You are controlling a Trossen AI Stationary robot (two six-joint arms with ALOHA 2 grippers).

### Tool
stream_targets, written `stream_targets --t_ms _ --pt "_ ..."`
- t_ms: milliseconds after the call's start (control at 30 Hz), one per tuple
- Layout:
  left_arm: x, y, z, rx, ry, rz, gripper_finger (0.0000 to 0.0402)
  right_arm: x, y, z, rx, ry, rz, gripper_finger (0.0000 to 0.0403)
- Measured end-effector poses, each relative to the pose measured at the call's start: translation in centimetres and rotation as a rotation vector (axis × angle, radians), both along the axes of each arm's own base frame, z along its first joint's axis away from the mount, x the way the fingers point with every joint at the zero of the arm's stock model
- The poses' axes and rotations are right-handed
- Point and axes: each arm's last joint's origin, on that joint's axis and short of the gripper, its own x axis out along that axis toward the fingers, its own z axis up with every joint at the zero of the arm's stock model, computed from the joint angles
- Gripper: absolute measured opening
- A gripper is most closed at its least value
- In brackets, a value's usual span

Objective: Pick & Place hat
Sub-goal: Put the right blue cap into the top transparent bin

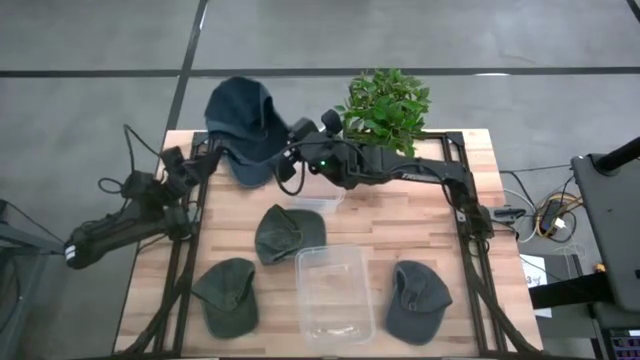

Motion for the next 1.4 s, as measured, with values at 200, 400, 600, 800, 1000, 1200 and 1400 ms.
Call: stream_targets --t_ms 200,400,600,800,1000,1200,1400 --pt "1.2 0.4 1.1 0.023 0.072 -0.005 0.0223 -0.2 -0.1 0.2 -0.01 -0.002 -0.023 0.0012" --pt "2.6 1.0 2.6 0.036 0.14 0.006 0.0223 -0.2 -0.9 0.2 -0.01 -0.002 -0.044 0.0012" --pt "4.4 1.8 3.7 0.02 0.231 0.006 0.0223 -0.2 -1.2 0.1 -0.008 -0.001 -0.047 0.0012" --pt "5.9 2.5 4.3 -0.055 0.276 -0.013 0.0209 -0.2 -1.1 0.2 -0.009 -0.001 -0.044 0.0013" --pt "6.3 2.7 4.4 -0.114 0.279 -0.031 0.0098 -0.4 -0.7 0.4 -0.02 0.01 -0.028 0.0013" --pt "5.7 2.5 5.0 -0.095 0.259 -0.016 0.0012 -1.2 0.0 1.5 -0.02 -0.012 -0.003 0.0013" --pt "5.2 2.1 5.6 -0.083 0.225 -0.032 0.0006 -2.1 0.5 2.7 0.022 -0.05 0.109 0.004"
